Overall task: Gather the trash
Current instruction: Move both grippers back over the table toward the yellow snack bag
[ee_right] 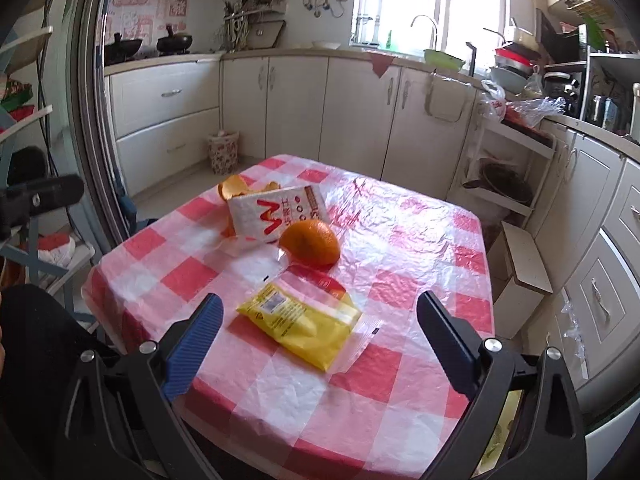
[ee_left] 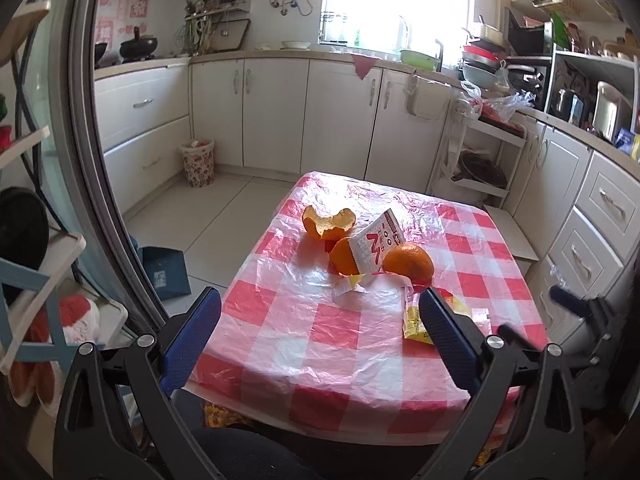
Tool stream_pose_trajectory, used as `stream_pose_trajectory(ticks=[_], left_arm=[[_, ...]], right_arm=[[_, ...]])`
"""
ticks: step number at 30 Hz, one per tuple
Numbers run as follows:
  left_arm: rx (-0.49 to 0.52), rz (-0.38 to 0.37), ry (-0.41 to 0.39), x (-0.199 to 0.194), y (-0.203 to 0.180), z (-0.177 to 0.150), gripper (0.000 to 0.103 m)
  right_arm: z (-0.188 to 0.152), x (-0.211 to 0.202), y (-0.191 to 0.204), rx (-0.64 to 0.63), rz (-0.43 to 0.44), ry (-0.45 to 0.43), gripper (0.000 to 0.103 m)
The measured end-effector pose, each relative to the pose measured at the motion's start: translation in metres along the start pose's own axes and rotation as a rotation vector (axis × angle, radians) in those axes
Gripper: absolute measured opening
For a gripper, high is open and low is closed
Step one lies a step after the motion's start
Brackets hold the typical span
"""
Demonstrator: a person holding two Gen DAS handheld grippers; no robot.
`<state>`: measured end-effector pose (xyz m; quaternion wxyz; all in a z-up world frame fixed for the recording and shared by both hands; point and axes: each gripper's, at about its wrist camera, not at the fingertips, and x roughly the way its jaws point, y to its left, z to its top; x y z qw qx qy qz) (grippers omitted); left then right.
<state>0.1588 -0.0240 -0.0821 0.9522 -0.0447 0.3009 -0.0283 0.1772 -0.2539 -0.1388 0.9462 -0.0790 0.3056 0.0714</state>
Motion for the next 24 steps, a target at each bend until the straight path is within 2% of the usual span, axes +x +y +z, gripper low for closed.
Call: stream_pose_trajectory(ticks=[4, 11, 20, 22, 24], left_arm=[[-0.027, -0.004, 0.006, 0.001, 0.007, 0.001, 0.095], [-0.011, 0.003, 0.004, 0.0, 0.006, 0.0, 0.095], [-0.015, 0.019, -0.002, -0.003, 0.016, 0.002, 0.095], [-0.026, 0.02, -0.002, -0.003, 0.02, 0.003, 0.095], [-0.034, 0.021, -0.001, -0.003, 0.023, 0.003, 0.095]], right_arm=[[-0.005, 0.021, 0.014, -0.081, 0.008, 0.079, 0.093], [-0.007, 0.051, 0.018, -0.07, 0.055, 0.169, 0.093], [-0.007, 0.109, 0.039, -0.123, 0.107, 0.299, 0.093], [-0.01, 0.12, 0.037, -0.093, 0.123, 0.326, 0.089], [-0.009, 0.125, 0.029, -0.023, 0.171, 0.333, 0.079]])
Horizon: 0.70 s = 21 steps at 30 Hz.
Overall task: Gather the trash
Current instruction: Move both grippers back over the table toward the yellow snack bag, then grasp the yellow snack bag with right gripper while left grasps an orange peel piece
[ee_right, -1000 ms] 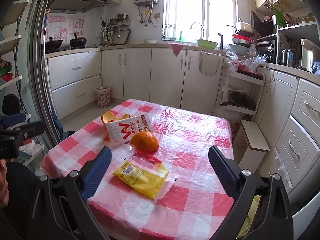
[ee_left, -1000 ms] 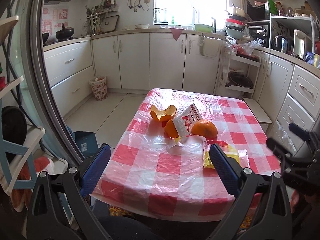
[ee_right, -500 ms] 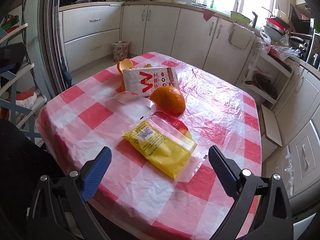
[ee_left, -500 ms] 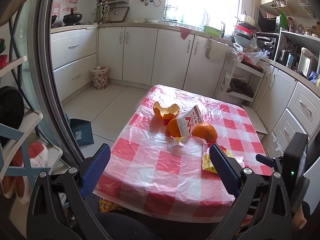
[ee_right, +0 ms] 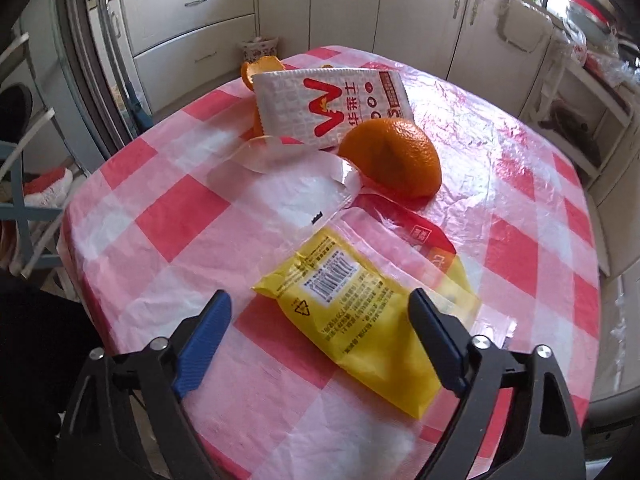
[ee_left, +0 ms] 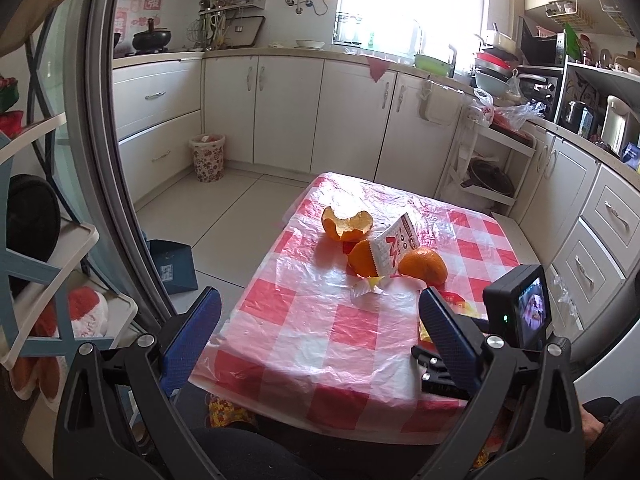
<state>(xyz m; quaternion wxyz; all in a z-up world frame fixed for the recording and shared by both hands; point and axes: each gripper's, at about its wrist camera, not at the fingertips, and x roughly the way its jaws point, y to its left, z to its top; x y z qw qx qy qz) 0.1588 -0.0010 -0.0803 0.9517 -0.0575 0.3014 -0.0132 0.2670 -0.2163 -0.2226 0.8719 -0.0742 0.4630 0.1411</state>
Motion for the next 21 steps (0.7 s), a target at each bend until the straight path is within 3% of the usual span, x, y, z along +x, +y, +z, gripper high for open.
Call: stream_pose_trajectory(ticks=[1, 4, 6, 11, 13, 16, 21], left_arm=[[-0.003, 0.0, 0.002, 0.001, 0.001, 0.0, 0.095], [-0.009, 0.0, 0.005, 0.001, 0.002, 0.001, 0.095], [-0.008, 0.001, 0.007, 0.002, 0.001, 0.001, 0.095], [0.032, 0.008, 0.036, 0.007, -0.007, 0.001, 0.095], [0.045, -0.027, 0.081, 0.016, -0.011, 0.004, 0.095], [0.058, -0.11, 0.181, 0.046, -0.021, 0.014, 0.095], [0.144, -0.101, 0.258, 0.114, -0.048, 0.034, 0.095]], right_arm=[[0.002, 0.001, -0.003, 0.022, 0.02, 0.0, 0.075], [0.005, -0.003, -0.009, 0.051, 0.062, -0.012, 0.047], [0.004, -0.005, -0.012, 0.067, 0.075, -0.007, 0.016], [0.001, -0.027, -0.029, 0.136, 0.117, -0.05, 0.013], [0.001, -0.041, -0.039, 0.177, 0.145, -0.093, 0.013], [-0.004, -0.063, -0.056, 0.241, 0.185, -0.149, 0.013], [-0.012, -0.087, -0.079, 0.314, 0.236, -0.207, 0.013]])
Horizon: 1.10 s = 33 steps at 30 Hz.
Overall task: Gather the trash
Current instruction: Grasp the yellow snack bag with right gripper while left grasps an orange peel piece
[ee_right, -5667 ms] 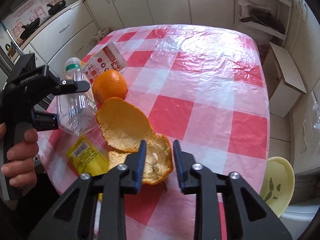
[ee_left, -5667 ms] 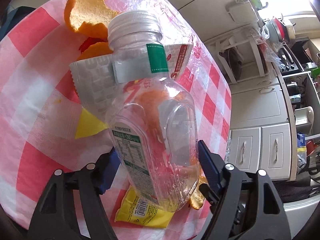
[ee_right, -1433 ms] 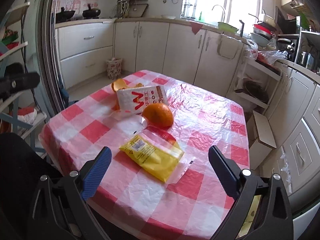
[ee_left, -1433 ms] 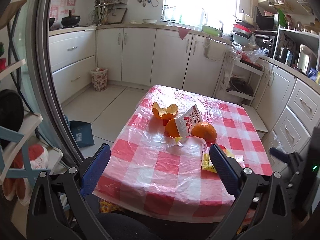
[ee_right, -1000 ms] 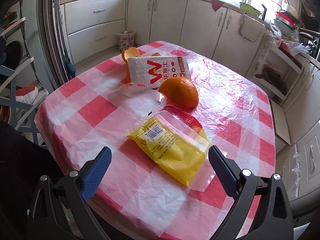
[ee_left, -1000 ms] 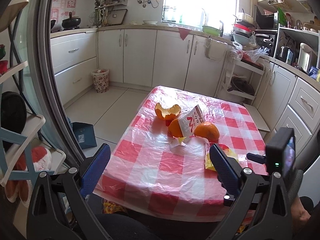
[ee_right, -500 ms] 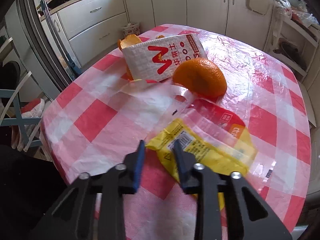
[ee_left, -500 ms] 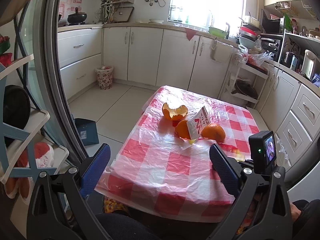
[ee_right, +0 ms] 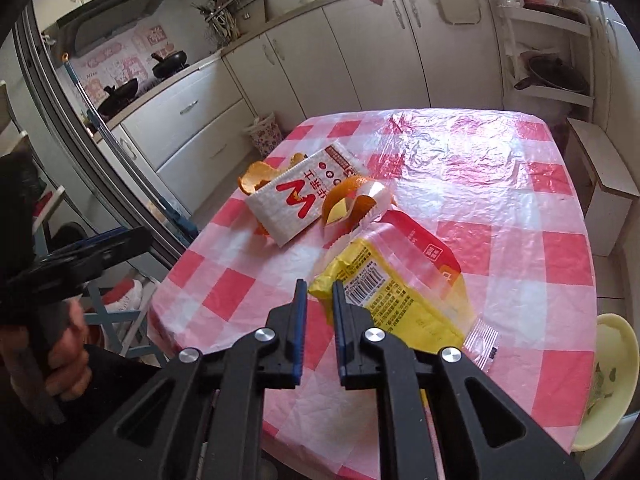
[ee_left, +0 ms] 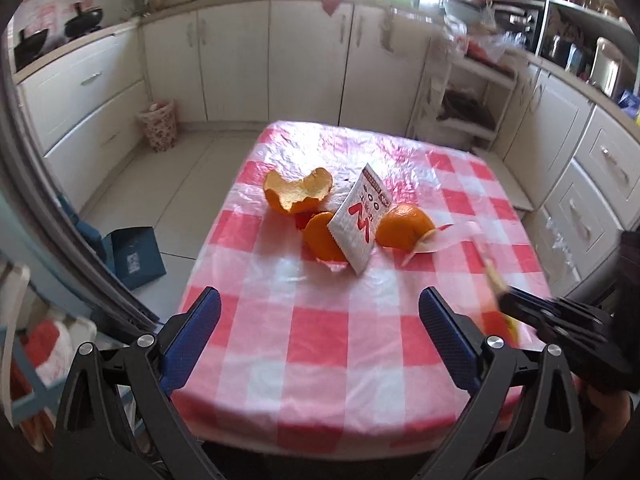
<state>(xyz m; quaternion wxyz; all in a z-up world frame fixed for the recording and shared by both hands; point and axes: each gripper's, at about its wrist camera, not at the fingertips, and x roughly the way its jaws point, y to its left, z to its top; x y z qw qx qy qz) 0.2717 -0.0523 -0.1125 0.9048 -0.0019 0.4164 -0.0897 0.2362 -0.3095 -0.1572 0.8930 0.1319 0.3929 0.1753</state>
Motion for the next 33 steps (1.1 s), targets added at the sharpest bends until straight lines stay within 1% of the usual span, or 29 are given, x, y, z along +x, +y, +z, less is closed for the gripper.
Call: stream_pose_trajectory(ticks=[1, 6, 8, 9, 11, 12, 14, 17, 21, 23, 24, 25, 26, 27, 28, 29, 30, 33], left_arm=[[0.007, -0.013, 0.018, 0.016, -0.002, 0.011, 0.095], [0.079, 0.015, 0.034, 0.067, -0.018, 0.05, 0.095], [0.071, 0.021, 0.046, 0.083, -0.024, 0.06, 0.094], [0.06, -0.002, 0.05, 0.088, -0.027, 0.064, 0.092], [0.074, -0.077, 0.061, 0.091, -0.039, 0.066, 0.091], [0.101, -0.108, 0.064, 0.092, -0.05, 0.066, 0.091], [0.152, -0.148, 0.096, 0.102, -0.072, 0.065, 0.091], [0.17, -0.154, 0.149, 0.125, -0.093, 0.062, 0.091], [0.161, -0.148, 0.197, 0.152, -0.107, 0.063, 0.091], [0.146, -0.147, 0.236, 0.165, -0.108, 0.06, 0.084], [0.142, -0.144, 0.262, 0.172, -0.108, 0.058, 0.073], [0.148, -0.124, 0.263, 0.174, -0.109, 0.056, 0.062], [0.15, -0.125, 0.258, 0.173, -0.108, 0.056, 0.061], [0.146, -0.149, 0.254, 0.171, -0.107, 0.056, 0.053], [0.142, -0.17, 0.252, 0.167, -0.107, 0.057, 0.039], [0.137, -0.181, 0.253, 0.164, -0.105, 0.058, 0.035], [0.134, -0.175, 0.246, 0.16, -0.104, 0.058, 0.029], [0.121, -0.201, 0.229, 0.147, -0.097, 0.057, 0.026]], right_arm=[[0.001, -0.004, -0.003, 0.015, 0.009, -0.01, 0.013], [0.004, -0.007, -0.015, 0.079, 0.042, -0.025, 0.013], [0.004, -0.008, -0.018, 0.087, 0.04, -0.023, 0.013], [0.004, -0.008, -0.02, 0.092, 0.038, -0.021, 0.013], [0.003, -0.006, -0.026, 0.108, 0.026, -0.009, 0.013], [0.002, -0.007, -0.03, 0.117, 0.023, -0.003, 0.013], [0.001, -0.005, -0.036, 0.137, 0.014, 0.007, 0.013], [-0.001, -0.005, -0.043, 0.157, 0.01, 0.019, 0.013], [-0.003, -0.006, -0.045, 0.154, 0.016, 0.03, 0.013], [-0.005, -0.006, -0.047, 0.151, 0.013, 0.037, 0.013], [-0.006, -0.007, -0.049, 0.154, 0.011, 0.04, 0.013], [-0.007, -0.007, -0.051, 0.158, 0.007, 0.042, 0.013], [-0.007, -0.008, -0.054, 0.163, 0.004, 0.043, 0.013], [-0.007, -0.008, -0.056, 0.166, 0.002, 0.042, 0.013], [-0.007, -0.01, -0.058, 0.169, 0.0, 0.041, 0.013], [-0.007, -0.011, -0.059, 0.172, -0.003, 0.04, 0.013], [-0.007, -0.012, -0.061, 0.174, -0.004, 0.038, 0.013], [-0.007, -0.015, -0.065, 0.184, -0.001, 0.03, 0.013]])
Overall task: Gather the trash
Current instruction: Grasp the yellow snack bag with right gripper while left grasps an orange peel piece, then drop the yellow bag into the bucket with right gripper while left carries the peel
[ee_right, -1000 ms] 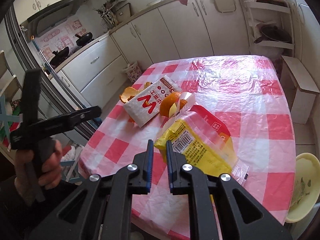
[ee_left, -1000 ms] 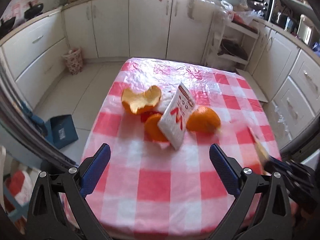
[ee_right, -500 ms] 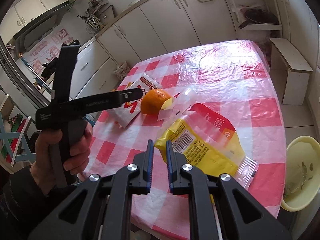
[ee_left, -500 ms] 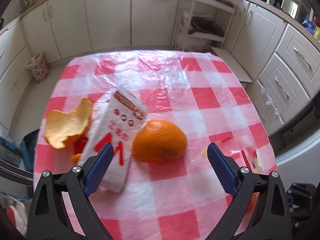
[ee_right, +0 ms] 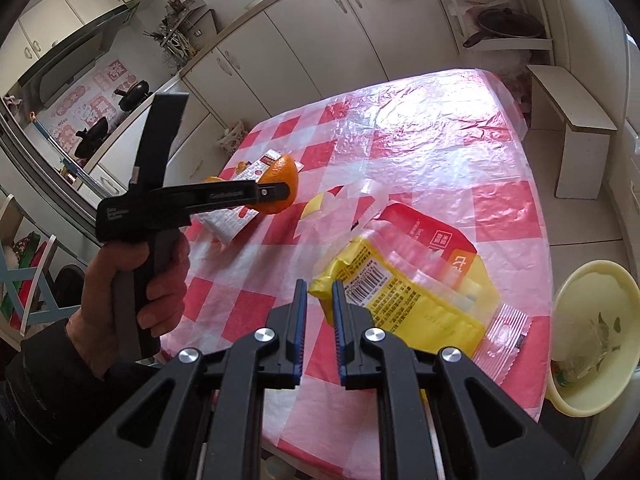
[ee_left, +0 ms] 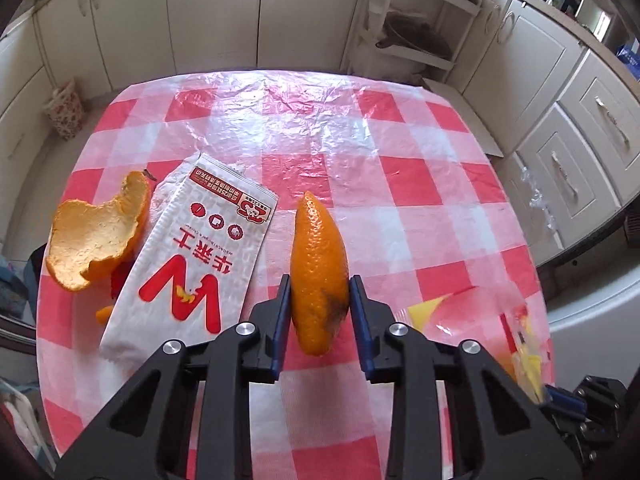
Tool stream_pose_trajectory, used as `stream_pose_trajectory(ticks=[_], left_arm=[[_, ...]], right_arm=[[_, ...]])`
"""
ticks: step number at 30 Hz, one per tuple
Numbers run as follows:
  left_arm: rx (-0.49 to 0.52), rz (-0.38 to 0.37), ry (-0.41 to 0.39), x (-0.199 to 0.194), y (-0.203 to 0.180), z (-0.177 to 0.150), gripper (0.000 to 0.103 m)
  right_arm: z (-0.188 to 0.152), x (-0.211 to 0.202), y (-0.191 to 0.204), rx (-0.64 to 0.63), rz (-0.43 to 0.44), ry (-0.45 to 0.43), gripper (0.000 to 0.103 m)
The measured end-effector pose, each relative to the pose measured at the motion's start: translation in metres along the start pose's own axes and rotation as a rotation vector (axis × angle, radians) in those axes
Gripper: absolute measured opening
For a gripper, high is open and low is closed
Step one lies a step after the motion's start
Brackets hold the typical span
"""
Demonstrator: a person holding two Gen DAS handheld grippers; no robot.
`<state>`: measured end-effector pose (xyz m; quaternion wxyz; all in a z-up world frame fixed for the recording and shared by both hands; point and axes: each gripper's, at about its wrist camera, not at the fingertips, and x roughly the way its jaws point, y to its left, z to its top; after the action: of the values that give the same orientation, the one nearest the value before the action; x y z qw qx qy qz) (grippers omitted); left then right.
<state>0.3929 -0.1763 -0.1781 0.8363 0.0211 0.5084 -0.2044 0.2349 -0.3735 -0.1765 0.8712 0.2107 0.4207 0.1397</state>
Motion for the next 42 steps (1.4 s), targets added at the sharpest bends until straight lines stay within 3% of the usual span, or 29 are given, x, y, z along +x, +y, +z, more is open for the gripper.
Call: stream_pose_trajectory(ticks=[6, 10, 15, 27, 30, 35, 37, 38, 39, 40, 42], left_arm=[[-0.008, -0.085, -0.093, -0.051, 0.004, -0.017, 0.026], [-0.015, -0.093, -0.161, -0.084, 0.007, -0.038, 0.026], [0.014, -0.084, -0.188, -0.102, -0.001, -0.061, 0.026], [0.045, -0.137, -0.159, -0.096, -0.024, -0.077, 0.026], [0.06, -0.141, -0.146, -0.09, -0.029, -0.077, 0.026], [0.089, -0.154, -0.131, -0.084, -0.04, -0.077, 0.026], [0.105, -0.169, -0.134, -0.085, -0.046, -0.079, 0.026], [0.115, -0.175, -0.136, -0.087, -0.049, -0.08, 0.026], [0.131, -0.18, -0.14, -0.088, -0.053, -0.081, 0.026], [0.145, -0.184, -0.142, -0.089, -0.057, -0.082, 0.026], [0.167, -0.207, -0.142, -0.09, -0.064, -0.084, 0.026]], right_arm=[[0.0, -0.007, 0.006, -0.022, 0.012, -0.04, 0.013], [0.001, -0.019, 0.008, -0.038, 0.007, -0.1, 0.013], [-0.001, -0.044, 0.0, -0.039, -0.035, -0.189, 0.013], [-0.018, -0.12, -0.103, 0.219, -0.207, -0.358, 0.01], [-0.021, -0.121, -0.129, 0.301, -0.268, -0.344, 0.008], [-0.02, -0.092, -0.176, 0.414, -0.382, -0.223, 0.009], [-0.02, -0.076, -0.192, 0.437, -0.463, -0.164, 0.018], [-0.021, -0.068, -0.201, 0.455, -0.488, -0.124, 0.042], [-0.021, -0.063, -0.208, 0.476, -0.523, -0.093, 0.056], [-0.021, -0.065, -0.211, 0.49, -0.546, -0.09, 0.055], [-0.014, -0.077, -0.206, 0.497, -0.5, -0.126, 0.055]])
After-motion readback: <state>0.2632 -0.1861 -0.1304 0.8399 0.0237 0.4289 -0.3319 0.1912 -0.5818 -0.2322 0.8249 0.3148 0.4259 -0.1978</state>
